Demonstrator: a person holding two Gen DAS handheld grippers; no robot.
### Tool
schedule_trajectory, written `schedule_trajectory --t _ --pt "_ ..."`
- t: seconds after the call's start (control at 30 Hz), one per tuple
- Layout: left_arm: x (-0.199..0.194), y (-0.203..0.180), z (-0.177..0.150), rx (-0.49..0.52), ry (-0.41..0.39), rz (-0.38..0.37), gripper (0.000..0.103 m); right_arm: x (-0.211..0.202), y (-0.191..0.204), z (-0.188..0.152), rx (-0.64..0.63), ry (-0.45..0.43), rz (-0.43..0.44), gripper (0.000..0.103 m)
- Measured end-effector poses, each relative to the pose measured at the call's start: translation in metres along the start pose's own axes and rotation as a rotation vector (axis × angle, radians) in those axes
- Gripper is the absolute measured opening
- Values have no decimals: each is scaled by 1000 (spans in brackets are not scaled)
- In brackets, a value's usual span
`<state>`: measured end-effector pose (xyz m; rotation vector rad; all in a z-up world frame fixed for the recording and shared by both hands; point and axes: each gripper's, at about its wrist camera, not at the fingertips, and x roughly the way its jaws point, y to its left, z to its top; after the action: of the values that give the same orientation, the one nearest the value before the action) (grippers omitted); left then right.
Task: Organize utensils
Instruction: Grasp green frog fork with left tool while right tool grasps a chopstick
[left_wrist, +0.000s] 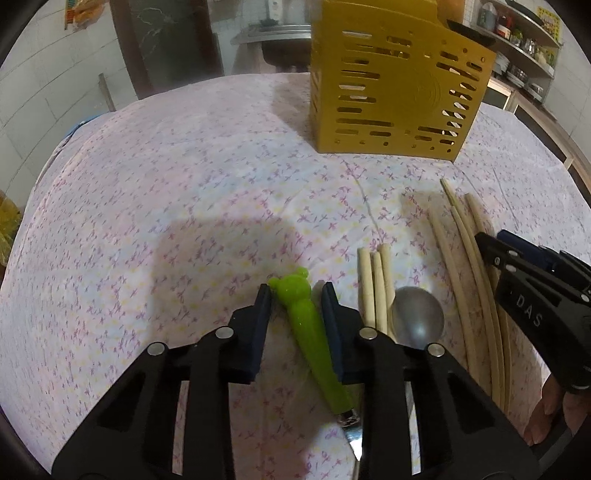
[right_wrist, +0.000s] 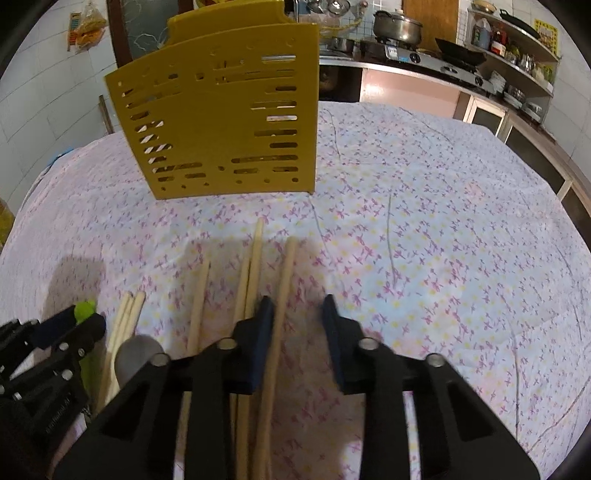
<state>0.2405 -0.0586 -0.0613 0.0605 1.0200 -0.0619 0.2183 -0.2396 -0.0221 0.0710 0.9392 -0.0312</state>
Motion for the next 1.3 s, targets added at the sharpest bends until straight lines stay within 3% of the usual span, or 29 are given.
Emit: schedule_trajectory --t 0.07,0.23,0.37,0.6,0.87,1.03,1.3 --pt "1 0 4 3 9 -8 21 3 0 5 6 9 -1 9" --pt "4 2 9 8 8 -28 18 2 -7 5 46 1 23 6" --pt "-1 8 8 -15 -12 -73 18 -16 -21 -1 92 -63 62 6" --pt "-41 19 7 -32 -150 -111 18 -59 -37 -12 155 -227 133 6" --pt "-117 24 3 -12 -397 -116 18 -107 -37 -18 141 -432 151 6" --pt "-132 25 0 10 -439 -120 18 -126 -33 -29 119 -539 136 6" --pt "-148 30 -12 9 -493 -113 18 -141 -36 -42 127 -583 140 6"
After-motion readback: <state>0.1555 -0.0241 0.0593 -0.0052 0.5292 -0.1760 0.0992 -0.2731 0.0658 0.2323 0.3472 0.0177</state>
